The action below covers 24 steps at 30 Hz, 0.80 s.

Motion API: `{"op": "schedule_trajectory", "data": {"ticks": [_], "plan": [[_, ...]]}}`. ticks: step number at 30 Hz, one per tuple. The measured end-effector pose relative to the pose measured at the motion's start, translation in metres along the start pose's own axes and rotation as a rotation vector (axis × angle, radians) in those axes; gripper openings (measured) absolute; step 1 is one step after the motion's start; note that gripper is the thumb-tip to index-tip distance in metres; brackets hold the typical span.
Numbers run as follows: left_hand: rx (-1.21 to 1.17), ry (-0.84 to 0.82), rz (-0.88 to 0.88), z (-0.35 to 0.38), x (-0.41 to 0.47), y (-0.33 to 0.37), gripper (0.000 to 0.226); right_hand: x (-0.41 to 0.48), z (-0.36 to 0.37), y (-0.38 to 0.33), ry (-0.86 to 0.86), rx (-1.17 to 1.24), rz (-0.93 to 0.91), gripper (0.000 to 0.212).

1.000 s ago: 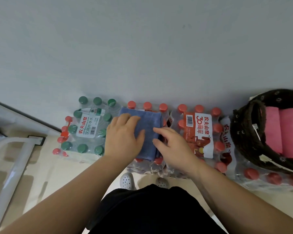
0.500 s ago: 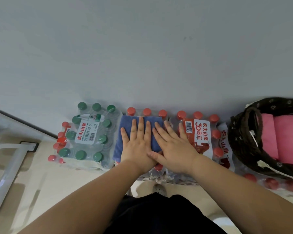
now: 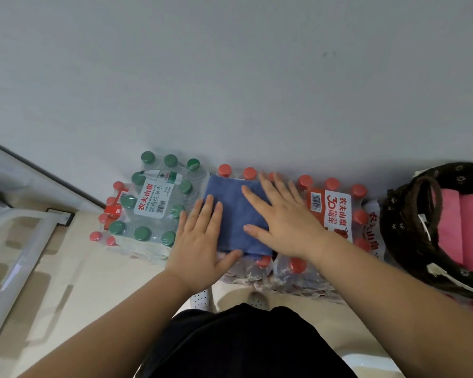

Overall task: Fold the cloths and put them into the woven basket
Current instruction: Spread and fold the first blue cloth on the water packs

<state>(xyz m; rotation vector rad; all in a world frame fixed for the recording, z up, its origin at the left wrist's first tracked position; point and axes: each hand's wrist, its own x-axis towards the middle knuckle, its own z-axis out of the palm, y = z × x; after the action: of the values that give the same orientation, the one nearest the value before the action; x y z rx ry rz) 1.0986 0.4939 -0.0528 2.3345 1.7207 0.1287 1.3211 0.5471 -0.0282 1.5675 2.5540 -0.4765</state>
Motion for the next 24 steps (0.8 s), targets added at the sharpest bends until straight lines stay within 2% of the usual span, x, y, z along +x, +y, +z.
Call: {"op": "schedule_trajectory", "data": {"ticks": [3,5,8,11,13,19,24], "plan": [[-0.174,0.106,-0.162,-0.004,-0.014,-0.009,0.094,0.018,0.005,-0.002,-0.050,-0.102,-0.114,0.078],[-0.308,0.096,-0.300,-0.008,-0.016,-0.010,0.087,0.025,0.009,-0.001,-0.091,-0.117,-0.114,0.080],[-0.539,0.074,-0.446,-0.010,-0.009,-0.013,0.068,0.027,0.015,-0.002,-0.065,-0.122,-0.053,0.082],[-0.607,0.045,-0.505,-0.014,0.004,-0.018,0.042,0.020,0.021,-0.015,-0.028,-0.118,0.030,0.084],[-0.595,0.032,-0.527,-0.019,0.012,-0.020,0.034,0.011,0.024,-0.027,-0.015,-0.100,0.120,0.085],[-0.228,-0.140,-0.298,-0.030,0.043,-0.030,0.050,-0.018,0.030,-0.062,-0.002,-0.082,0.268,0.094],[-0.165,-0.249,0.002,-0.051,0.080,-0.031,0.041,-0.042,0.011,-0.064,-0.040,-0.132,0.317,0.079]]}}
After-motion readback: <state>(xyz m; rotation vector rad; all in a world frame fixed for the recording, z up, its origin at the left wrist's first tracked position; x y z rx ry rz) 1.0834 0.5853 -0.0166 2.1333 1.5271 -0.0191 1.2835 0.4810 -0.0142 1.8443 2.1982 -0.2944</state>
